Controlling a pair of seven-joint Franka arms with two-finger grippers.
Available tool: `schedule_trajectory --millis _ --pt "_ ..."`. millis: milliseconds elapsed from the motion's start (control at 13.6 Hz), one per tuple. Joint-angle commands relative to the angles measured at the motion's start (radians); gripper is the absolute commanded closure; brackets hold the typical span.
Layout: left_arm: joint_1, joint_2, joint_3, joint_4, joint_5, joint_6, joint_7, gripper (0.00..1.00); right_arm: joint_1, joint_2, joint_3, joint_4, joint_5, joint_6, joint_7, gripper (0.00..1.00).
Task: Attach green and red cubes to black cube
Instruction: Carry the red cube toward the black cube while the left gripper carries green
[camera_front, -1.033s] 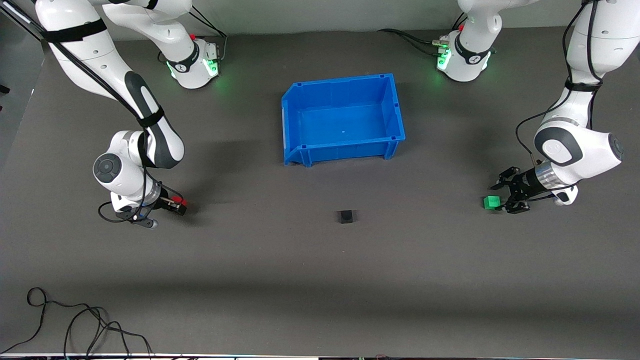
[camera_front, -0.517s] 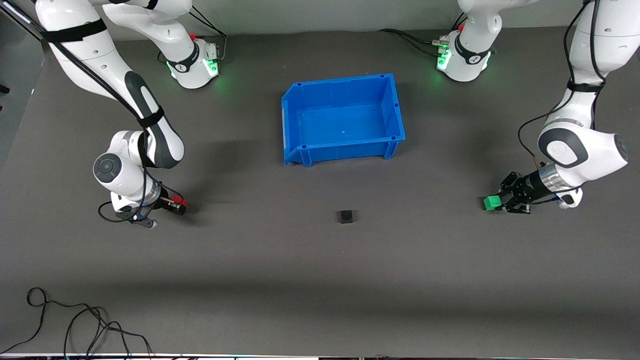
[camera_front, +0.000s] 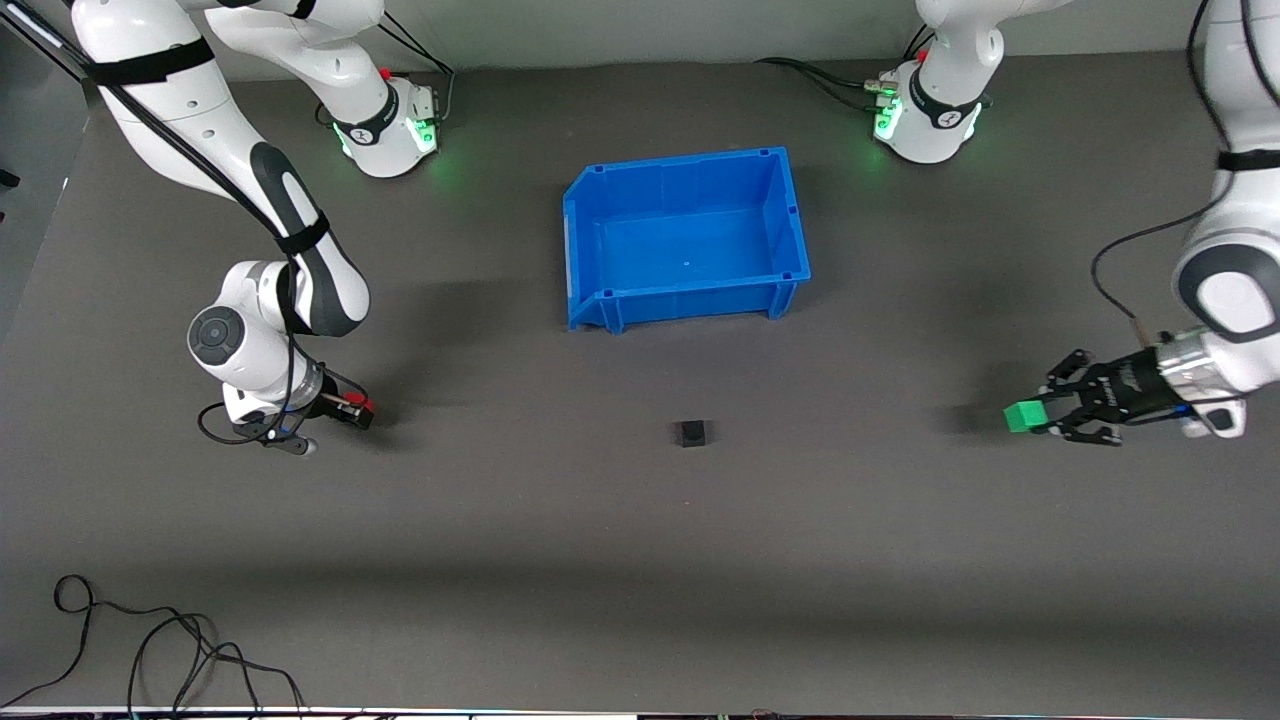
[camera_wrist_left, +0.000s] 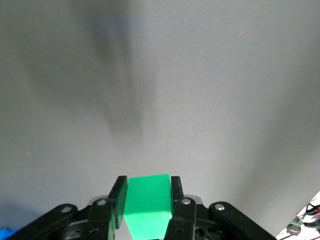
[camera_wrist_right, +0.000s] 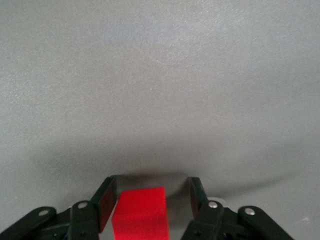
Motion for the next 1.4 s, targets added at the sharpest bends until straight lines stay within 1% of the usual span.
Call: schedule_trajectory --millis 0,148,369,443,517,590,664,886,1033,1107,1181,1255,1328 --pt "-0.019 0.024 -0.001 0.088 0.046 -0.057 -0.106 0.81 0.001 0.010 0.007 0.000 0.013 0.025 -0.003 0.32" --pt "-0.039 0.027 -0.006 0.104 0.044 -0.049 -0.115 0.81 0.001 0.021 0.015 -0.001 0.013 0.047 -0.003 0.32" --pt "-0.103 0.042 -0.006 0.124 0.044 -0.034 -0.131 0.81 0.001 0.028 0.015 -0.001 0.015 0.059 -0.003 0.32" --pt "-0.123 0.042 -0.006 0.125 0.043 -0.028 -0.132 0.81 0.001 0.025 0.015 -0.001 0.013 0.059 -0.003 0.48" --pt "-0.147 0.045 -0.006 0.125 0.043 -0.015 -0.152 0.81 0.001 0.028 0.015 -0.001 0.013 0.059 -0.003 0.67" --pt "-0.175 0.053 -0.006 0.124 0.044 0.012 -0.176 0.81 0.003 0.028 0.015 -0.001 0.013 0.059 -0.003 0.80" --pt "-0.209 0.056 -0.006 0.121 0.044 0.046 -0.199 0.81 0.003 0.025 0.015 -0.001 0.013 0.059 -0.003 0.86" --pt "-0.255 0.070 -0.006 0.117 0.044 0.100 -0.244 0.81 0.003 0.022 0.020 -0.001 0.015 0.059 -0.003 0.86" --pt "-0.261 0.079 -0.006 0.116 0.044 0.109 -0.249 0.81 0.003 0.016 0.021 -0.001 0.015 0.056 -0.002 0.86" --pt "-0.261 0.080 -0.006 0.116 0.044 0.109 -0.249 0.81 0.003 0.007 0.021 -0.001 0.015 0.050 -0.002 0.97" --pt "-0.261 0.082 -0.006 0.117 0.043 0.110 -0.249 0.81 0.003 -0.013 0.021 0.000 0.017 0.045 0.007 1.00" --pt "-0.261 0.084 -0.006 0.116 0.044 0.117 -0.249 0.80 0.003 -0.034 0.021 0.000 0.027 0.027 0.012 1.00" --pt "-0.261 0.088 -0.006 0.116 0.043 0.118 -0.249 0.81 0.004 -0.054 0.021 0.011 0.096 -0.020 0.012 1.00"
